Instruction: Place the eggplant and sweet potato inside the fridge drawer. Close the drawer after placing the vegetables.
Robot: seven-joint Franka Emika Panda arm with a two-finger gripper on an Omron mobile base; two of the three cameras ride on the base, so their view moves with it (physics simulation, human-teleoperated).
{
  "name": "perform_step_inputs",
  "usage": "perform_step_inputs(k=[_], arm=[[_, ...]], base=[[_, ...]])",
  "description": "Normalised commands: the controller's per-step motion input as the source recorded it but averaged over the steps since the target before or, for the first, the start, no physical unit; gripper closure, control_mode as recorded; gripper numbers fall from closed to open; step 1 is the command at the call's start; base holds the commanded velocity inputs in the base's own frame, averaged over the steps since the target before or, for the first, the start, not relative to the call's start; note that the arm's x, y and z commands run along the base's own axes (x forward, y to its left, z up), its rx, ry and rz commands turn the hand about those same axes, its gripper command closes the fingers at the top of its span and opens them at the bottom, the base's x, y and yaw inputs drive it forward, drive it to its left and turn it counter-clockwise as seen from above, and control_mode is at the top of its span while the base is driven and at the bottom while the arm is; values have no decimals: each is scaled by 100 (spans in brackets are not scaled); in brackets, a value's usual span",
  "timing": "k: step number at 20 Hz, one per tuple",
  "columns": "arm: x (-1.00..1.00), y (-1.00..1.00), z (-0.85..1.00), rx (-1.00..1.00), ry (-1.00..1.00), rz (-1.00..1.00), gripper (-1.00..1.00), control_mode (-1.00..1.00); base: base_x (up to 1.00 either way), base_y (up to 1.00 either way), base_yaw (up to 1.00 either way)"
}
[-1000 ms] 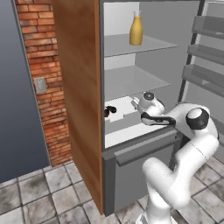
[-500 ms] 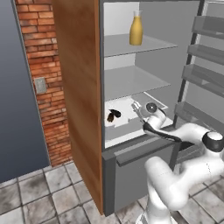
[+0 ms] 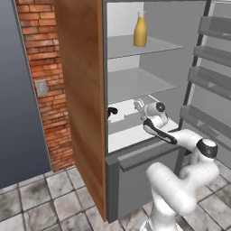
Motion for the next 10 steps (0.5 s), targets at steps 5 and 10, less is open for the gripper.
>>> perform_step_inputs(k=[5, 10], arm=[[-78, 0, 60, 4, -6, 1, -100, -100], [-84, 3, 65, 5, -1, 0, -100, -100]], base=[[0, 0, 0], [0, 0, 0]])
